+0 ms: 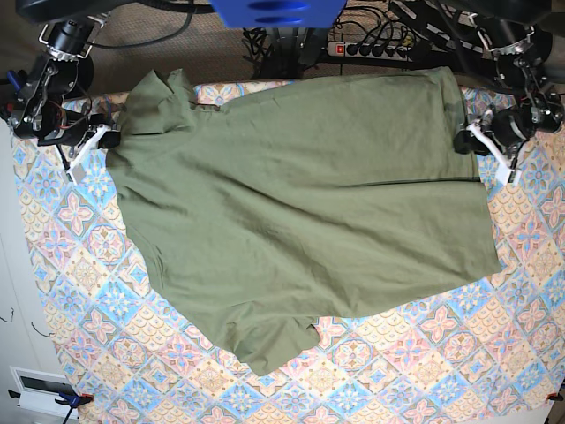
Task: Layout the t-shirt on the table in an organized manner, then fold the t-shirt properly
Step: 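Pull the shoulder edge with the left gripper away from the right gripper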
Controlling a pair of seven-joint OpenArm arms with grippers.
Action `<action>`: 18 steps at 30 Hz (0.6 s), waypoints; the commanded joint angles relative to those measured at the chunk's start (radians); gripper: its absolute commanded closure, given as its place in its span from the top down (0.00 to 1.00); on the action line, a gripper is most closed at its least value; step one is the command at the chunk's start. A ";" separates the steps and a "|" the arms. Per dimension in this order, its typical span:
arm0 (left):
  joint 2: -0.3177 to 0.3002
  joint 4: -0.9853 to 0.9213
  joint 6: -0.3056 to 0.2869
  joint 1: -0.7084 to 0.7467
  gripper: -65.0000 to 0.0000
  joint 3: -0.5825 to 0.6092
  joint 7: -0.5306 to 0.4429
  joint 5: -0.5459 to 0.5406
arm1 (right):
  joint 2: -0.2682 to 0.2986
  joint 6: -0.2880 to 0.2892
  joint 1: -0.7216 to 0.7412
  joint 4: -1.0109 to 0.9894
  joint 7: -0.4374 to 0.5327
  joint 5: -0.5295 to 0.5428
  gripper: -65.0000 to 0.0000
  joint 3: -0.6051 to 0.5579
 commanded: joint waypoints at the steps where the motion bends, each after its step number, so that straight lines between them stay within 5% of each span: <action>1: -0.010 0.011 -0.003 0.000 0.46 -0.004 0.013 0.012 | 0.018 -0.001 0.008 0.015 0.006 0.008 0.02 0.007; 18: -0.055 0.069 -0.003 0.034 0.46 -0.006 0.019 0.021 | 0.018 -0.001 0.008 0.013 0.008 0.007 0.02 0.007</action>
